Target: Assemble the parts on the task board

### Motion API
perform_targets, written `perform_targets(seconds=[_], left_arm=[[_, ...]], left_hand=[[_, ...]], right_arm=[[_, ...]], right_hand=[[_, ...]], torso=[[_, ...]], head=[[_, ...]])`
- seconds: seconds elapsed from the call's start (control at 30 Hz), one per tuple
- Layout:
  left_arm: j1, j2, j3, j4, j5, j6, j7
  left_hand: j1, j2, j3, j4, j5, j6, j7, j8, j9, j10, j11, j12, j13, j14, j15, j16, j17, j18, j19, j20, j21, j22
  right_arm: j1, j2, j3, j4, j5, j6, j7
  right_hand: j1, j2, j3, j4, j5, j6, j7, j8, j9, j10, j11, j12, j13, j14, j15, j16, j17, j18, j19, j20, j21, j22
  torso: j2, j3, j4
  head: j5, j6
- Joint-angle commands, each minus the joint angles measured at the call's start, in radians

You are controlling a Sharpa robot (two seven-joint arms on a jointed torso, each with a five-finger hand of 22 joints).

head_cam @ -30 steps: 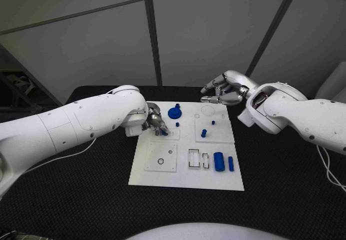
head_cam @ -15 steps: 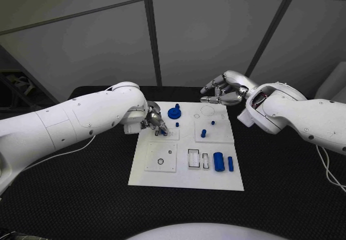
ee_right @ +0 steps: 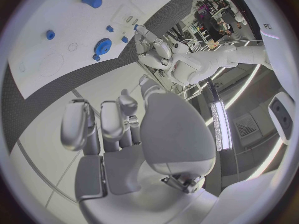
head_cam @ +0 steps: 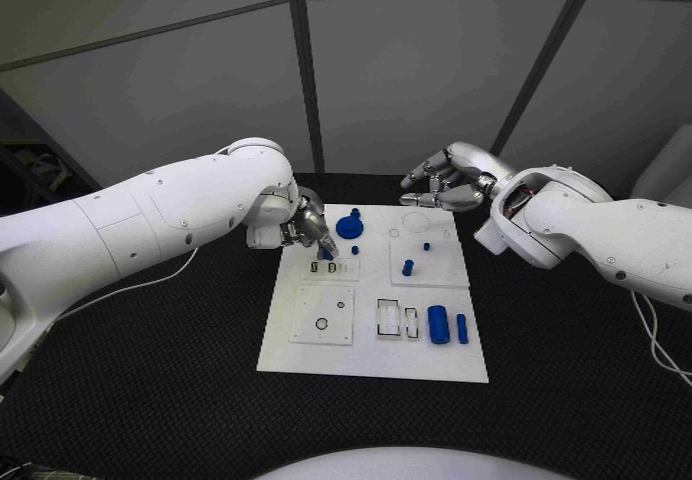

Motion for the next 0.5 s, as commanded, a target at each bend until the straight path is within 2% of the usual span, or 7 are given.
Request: perform_targets(seconds=[0.03, 0.07, 0.17, 0.3, 0.5], left_arm=[[0.005, 0.019, 0.001, -0.033, 0.056, 0.127, -0.027], [0.006, 0.023, 0.001, -0.039, 0.058, 0.135, -0.028], [0.007, 0.043, 0.001, -0.074, 0.067, 0.164, -0.031], [0.008, 0.065, 0.001, -0.111, 0.072, 0.167, -0.033], [0.009, 0.083, 0.001, -0.142, 0.071, 0.159, -0.037]], left_hand=[[0.044, 0.053, 0.124, -0.122, -0.038, -0.009, -0.001, 0.002, 0.008, 0.004, -0.002, 0.008, 0.075, 0.099, 0.000, 0.003, 0.234, -0.009, -0.006, 0.005, -0.008, 0.104], [0.044, 0.056, 0.125, -0.124, -0.055, -0.010, -0.001, 0.003, 0.010, 0.004, -0.002, 0.010, 0.075, 0.099, 0.000, 0.004, 0.235, -0.009, -0.007, 0.005, -0.008, 0.103], [0.042, 0.059, 0.127, -0.127, -0.072, -0.012, 0.000, 0.003, 0.014, 0.004, -0.001, 0.012, 0.077, 0.099, 0.000, 0.004, 0.235, -0.008, -0.008, 0.006, -0.010, 0.102], [0.041, 0.060, 0.128, -0.128, -0.075, -0.013, 0.000, 0.003, 0.014, 0.005, -0.001, 0.020, 0.080, 0.099, 0.000, 0.005, 0.236, -0.007, -0.011, 0.006, -0.013, 0.098], [0.041, 0.061, 0.128, -0.129, -0.078, -0.014, 0.000, 0.003, 0.015, 0.007, -0.001, 0.028, 0.083, 0.099, 0.000, 0.006, 0.237, -0.007, -0.012, 0.006, -0.014, 0.097]], right_arm=[[0.002, 0.002, 0.001, -0.001, -0.003, 0.006, 0.002], [0.002, 0.002, 0.001, -0.001, -0.003, 0.006, 0.002], [0.002, 0.004, 0.001, -0.002, -0.003, 0.006, 0.002], [0.002, 0.007, 0.001, -0.002, -0.003, 0.006, 0.001], [0.002, 0.008, 0.001, -0.001, -0.003, 0.006, 0.001]], right_hand=[[-0.009, -0.004, 0.000, 0.007, 0.004, 0.007, 0.003, -0.006, 0.002, 0.002, 0.000, 0.004, -0.001, 0.005, 0.000, -0.005, 0.001, 0.014, 0.004, 0.000, -0.004, 0.011], [-0.009, -0.004, 0.000, 0.007, 0.004, 0.007, 0.003, -0.006, 0.002, 0.002, 0.000, 0.004, -0.001, 0.005, 0.000, -0.005, 0.001, 0.014, 0.004, 0.000, -0.004, 0.011], [-0.009, -0.004, 0.000, 0.007, 0.004, 0.007, 0.003, -0.006, 0.002, 0.002, 0.000, 0.004, -0.001, 0.005, 0.000, -0.005, 0.001, 0.014, 0.004, 0.000, -0.004, 0.011], [-0.009, -0.004, 0.000, 0.007, 0.004, 0.007, 0.003, -0.006, 0.002, 0.002, 0.000, 0.004, -0.001, 0.005, 0.000, -0.005, 0.001, 0.014, 0.004, 0.000, -0.004, 0.011], [-0.009, -0.004, 0.000, 0.007, 0.004, 0.007, 0.003, -0.006, 0.002, 0.002, 0.000, 0.004, -0.001, 0.005, 0.000, -0.005, 0.001, 0.014, 0.004, 0.000, -0.004, 0.011]], torso=[[0.001, 0.0006, -0.0007], [0.001, 0.0007, -0.0005], [0.001, 0.0005, 0.0009], [0.001, 0.0001, -0.0001], [0.000, 0.0000, -0.0003]], head=[[-0.001, -0.003], [-0.001, -0.003], [-0.001, -0.005], [0.000, -0.006], [0.000, -0.008]])
